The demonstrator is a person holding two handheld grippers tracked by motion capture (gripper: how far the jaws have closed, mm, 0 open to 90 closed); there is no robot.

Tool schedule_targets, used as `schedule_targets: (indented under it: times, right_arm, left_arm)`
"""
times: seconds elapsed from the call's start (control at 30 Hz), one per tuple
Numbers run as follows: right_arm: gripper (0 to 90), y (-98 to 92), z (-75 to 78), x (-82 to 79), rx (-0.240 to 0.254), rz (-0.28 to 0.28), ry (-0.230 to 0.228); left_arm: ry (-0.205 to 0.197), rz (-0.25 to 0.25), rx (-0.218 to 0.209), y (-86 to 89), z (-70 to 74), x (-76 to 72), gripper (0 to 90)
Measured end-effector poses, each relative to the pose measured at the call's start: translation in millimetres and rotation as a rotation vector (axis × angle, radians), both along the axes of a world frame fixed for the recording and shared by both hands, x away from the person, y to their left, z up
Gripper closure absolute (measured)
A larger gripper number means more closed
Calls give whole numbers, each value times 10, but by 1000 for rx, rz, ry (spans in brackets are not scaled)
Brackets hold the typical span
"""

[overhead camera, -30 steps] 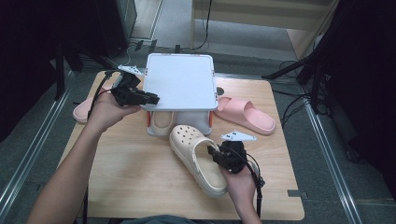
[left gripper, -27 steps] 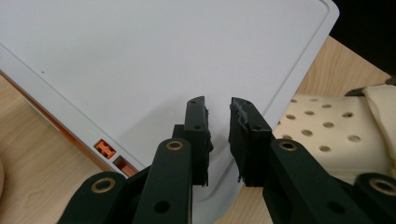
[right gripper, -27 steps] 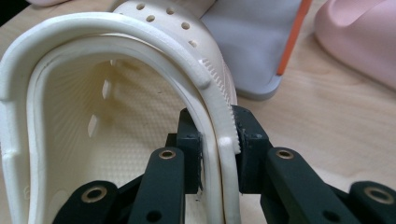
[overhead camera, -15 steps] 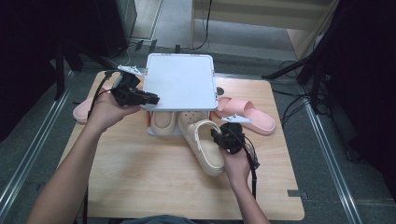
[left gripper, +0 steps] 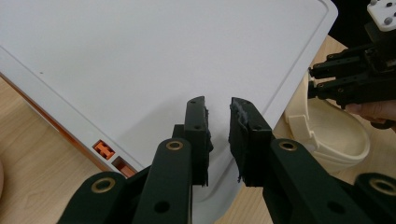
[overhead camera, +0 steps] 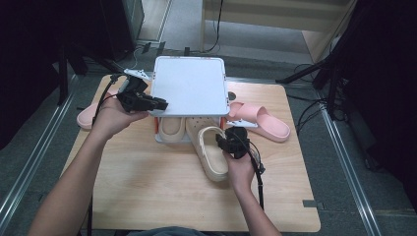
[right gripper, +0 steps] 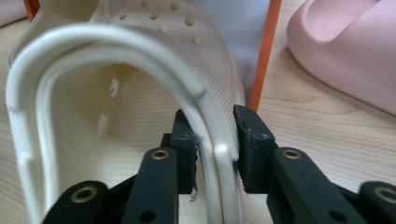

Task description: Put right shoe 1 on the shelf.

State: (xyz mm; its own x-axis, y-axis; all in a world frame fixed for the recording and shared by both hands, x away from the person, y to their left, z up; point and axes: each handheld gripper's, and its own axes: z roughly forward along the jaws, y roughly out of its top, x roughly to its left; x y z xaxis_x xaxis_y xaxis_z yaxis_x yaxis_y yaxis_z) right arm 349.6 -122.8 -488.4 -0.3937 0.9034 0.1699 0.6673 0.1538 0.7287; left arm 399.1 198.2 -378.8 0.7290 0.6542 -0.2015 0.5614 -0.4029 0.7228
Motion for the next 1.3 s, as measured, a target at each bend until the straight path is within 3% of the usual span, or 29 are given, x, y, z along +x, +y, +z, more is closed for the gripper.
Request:
schedule_targets:
  times: [0.17, 0.33, 0.53, 0.67, 0.87, 1.3]
  right_arm:
    - [651, -39, -10, -14, 28, 19, 19]
    - [562, -135, 69, -96, 41, 53, -7]
    - [526, -222, 253, -290, 37, 90, -35]
    - [529, -267, 297, -437, 39, 111, -39]
    - [662, -372, 254, -680, 42, 161, -32]
    - [900, -506, 101, -1068, -3, 172, 24]
  left_arm:
    - [0, 0, 0, 1, -1, 0, 767]
    - [-4, -1, 3, -1, 0, -2, 767]
    - [-6, -1, 7, -4, 2, -7, 766]
    - [-7, -1, 9, -6, 3, -9, 767]
    - [-7, 0, 9, -6, 3, -9, 767]
    - [-7, -2, 8, -1, 0, -11, 767]
